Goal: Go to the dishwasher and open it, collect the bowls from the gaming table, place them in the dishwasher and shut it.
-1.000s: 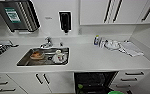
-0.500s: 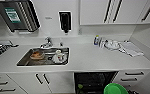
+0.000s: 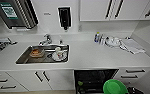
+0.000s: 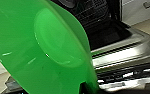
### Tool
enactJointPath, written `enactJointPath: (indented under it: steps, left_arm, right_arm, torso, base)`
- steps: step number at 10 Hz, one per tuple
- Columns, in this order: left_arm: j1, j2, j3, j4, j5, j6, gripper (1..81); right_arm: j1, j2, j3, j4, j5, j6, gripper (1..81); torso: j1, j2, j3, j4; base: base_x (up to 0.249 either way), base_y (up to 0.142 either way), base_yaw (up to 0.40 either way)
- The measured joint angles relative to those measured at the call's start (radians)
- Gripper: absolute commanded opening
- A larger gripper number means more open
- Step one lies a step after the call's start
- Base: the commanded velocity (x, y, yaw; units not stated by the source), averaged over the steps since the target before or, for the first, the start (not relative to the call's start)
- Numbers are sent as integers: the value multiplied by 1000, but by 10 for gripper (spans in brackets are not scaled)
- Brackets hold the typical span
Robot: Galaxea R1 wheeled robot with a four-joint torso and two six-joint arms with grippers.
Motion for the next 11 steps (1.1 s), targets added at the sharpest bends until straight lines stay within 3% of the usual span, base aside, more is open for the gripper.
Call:
enactJointPath:
  steps: [6,11]
  left_arm:
    - [9,0,-4,0,-12,3,811]
    - [57,6,-70,0,-66,7,811]
  right_arm:
    - [64,37,-33,27,0,0,10]
    - [89,108,-167,50,1,0,10]
  torso:
    - [0,0,-14,0]
    - [0,0,-14,0]
  base:
    - [0,0,0]
    - [0,0,0]
